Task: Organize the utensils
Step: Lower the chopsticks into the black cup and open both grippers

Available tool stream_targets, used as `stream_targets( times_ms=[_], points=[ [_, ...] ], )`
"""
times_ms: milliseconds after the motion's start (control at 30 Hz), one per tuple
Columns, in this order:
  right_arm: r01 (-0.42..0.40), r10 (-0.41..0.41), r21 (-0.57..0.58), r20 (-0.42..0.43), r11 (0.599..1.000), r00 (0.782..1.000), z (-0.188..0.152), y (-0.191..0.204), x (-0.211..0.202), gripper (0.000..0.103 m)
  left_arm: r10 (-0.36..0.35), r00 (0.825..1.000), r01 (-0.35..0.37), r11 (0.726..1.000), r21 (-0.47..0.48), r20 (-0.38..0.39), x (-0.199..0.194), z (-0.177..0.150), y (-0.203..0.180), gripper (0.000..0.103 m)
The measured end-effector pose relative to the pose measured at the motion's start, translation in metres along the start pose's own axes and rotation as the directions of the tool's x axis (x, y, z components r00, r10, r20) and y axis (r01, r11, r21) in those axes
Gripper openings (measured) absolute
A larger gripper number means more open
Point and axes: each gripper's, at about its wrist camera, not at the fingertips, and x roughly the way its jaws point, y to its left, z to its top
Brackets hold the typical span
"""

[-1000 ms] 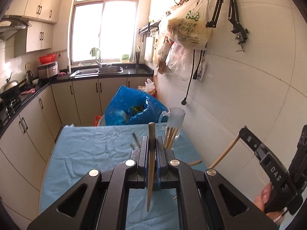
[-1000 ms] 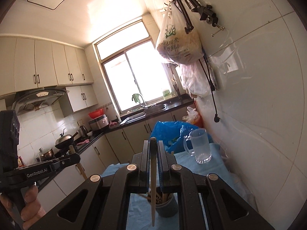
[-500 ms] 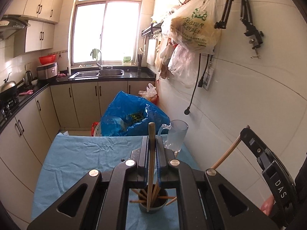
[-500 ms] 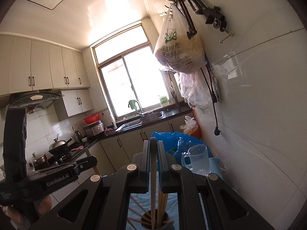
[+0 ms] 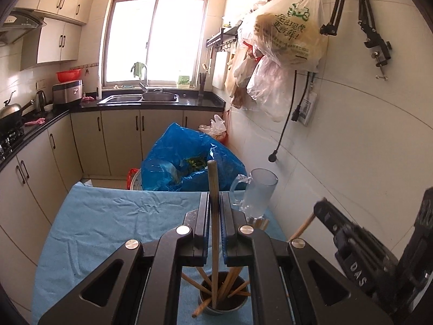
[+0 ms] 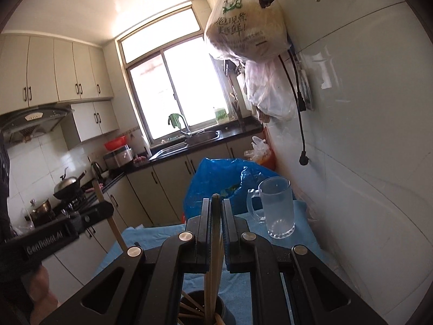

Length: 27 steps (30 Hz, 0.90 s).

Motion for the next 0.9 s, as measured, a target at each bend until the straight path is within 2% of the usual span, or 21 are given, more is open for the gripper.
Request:
stream_targets(
  times_ms=[167, 500, 567, 667, 767, 867, 900],
  points=[
    [0.005, -0.005, -0.009, -0.001, 1.0, 1.0, 0.0, 0.0, 0.001, 0.008, -0.008, 1.0, 0.008, 1.0, -0.012, -0.006, 0.007, 0.01, 0.0, 0.006],
    [0.005, -0.006, -0.018, -0.045, 1.0, 0.999, -0.007, 0.0, 0.007, 0.009, -0.011, 0.997, 0.01, 1.0, -0.014, -0.078, 0.015, -0.014, 0.007, 0.006],
    [0.005, -0.005, -0.011, -0.05, 1.0, 0.999, -0.006, 0.0, 0.004, 0.009, -0.017, 0.997, 0.016, 1.0, -0.022, -0.078, 0.011, -0.015, 0.009, 0.006],
    [0.001, -0.001, -0.014, -0.044, 1.0, 0.999, -0.002, 0.002, -0.001, 0.016, -0.022, 0.998, 0.021, 1.0, -0.02, -0.066, 0.0, -0.014, 0.01, 0.006],
    [-0.003, 0.002, -0.009, -0.022, 1.0, 1.0, 0.003, 0.004, -0.014, 0.017, -0.039, 0.998, 0.037, 0.998, -0.042, -0.054, -0.013, -0.01, 0.015, 0.008],
    [-0.008, 0.008, 0.001, 0.006, 1.0, 1.0, 0.007, 0.006, -0.034, 0.018, -0.033, 0.999, 0.032, 0.998, -0.059, -0.009, -0.035, -0.009, 0.022, 0.02],
    [-0.008, 0.008, 0.004, 0.019, 1.0, 1.0, 0.008, 0.007, -0.042, 0.021, -0.027, 1.0, 0.027, 0.998, -0.062, 0.009, -0.044, -0.011, 0.025, 0.03]
  ],
)
